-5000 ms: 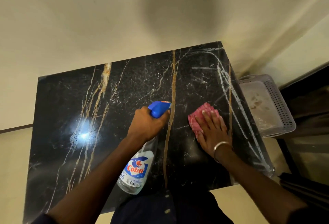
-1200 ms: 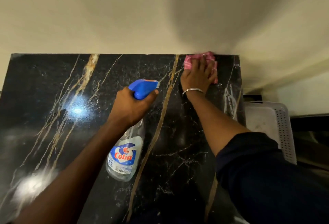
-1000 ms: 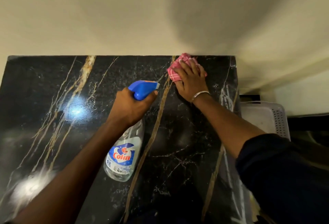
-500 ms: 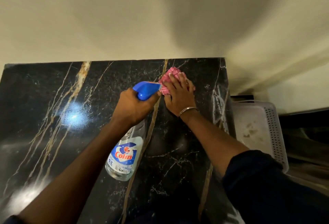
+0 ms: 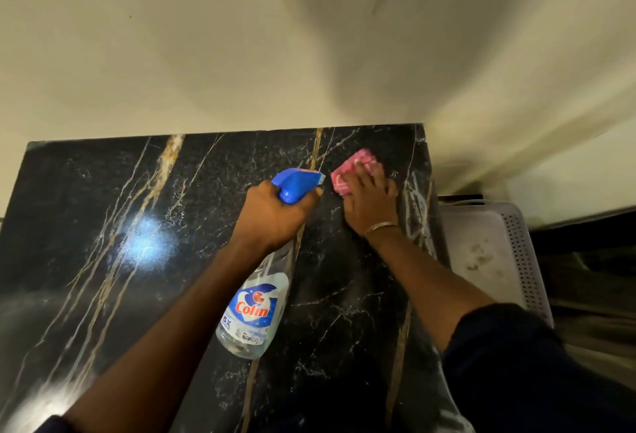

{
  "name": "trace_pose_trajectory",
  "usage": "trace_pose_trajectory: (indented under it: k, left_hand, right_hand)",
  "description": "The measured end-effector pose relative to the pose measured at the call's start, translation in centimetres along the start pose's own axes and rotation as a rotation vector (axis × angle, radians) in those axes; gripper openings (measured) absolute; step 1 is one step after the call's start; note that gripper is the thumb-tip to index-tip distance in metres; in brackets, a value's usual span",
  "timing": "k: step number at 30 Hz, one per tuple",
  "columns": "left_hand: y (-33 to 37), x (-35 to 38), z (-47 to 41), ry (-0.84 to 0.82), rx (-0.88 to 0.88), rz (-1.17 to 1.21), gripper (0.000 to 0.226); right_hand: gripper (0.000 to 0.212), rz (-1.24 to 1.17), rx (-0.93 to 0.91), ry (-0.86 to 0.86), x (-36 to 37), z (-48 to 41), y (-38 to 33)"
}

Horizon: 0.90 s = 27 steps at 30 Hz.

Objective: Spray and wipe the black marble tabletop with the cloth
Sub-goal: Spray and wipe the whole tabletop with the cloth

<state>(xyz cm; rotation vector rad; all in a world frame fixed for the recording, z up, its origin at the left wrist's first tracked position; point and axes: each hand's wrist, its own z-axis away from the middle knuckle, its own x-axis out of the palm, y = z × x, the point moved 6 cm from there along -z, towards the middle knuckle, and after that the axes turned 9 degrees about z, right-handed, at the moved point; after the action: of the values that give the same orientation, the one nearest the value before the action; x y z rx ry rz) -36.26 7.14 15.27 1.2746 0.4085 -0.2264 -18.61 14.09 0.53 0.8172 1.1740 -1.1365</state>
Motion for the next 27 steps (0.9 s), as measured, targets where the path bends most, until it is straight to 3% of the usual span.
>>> trace_pose_trajectory:
  k: [3,6,13,17,22,27]
  left_hand:
    - [0.3,-0.2,0.3,-0.014,0.019,-0.008,0.012]
    - [0.2,-0.5,0.8,-0.033,0.005,-0.017,0.014]
    - [0.2,-1.4,2.0,-0.037,0.021,-0.042,0.019]
    - [0.1,-1.9,2.6,-0.014,0.032,-0.023,0.019]
    - [-0.9,-1.5,2.3,-0.027,0.022,0.004,0.016]
    - [0.0,1.0,1.0,-0.098,0.015,0.007,0.019]
  right_hand:
    - [0.056,0.019,-0.215,-0.011,1.2,3.4,-2.8]
    - [0.054,0.062,-0.31,-0.067,1.6,3.8,-1.3]
    - [0.06,-0.024,0.027,-0.084,-2.2,-4.1,4.0]
    - [0.065,-0.057,0.059,-0.132,-2.1,-5.5,4.8]
    - [0.054,0.015,0.023,0.006,-0.7,1.5,5.2]
    - [0.06,-0.012,0.059,0.019,-0.1,3.7,4.5]
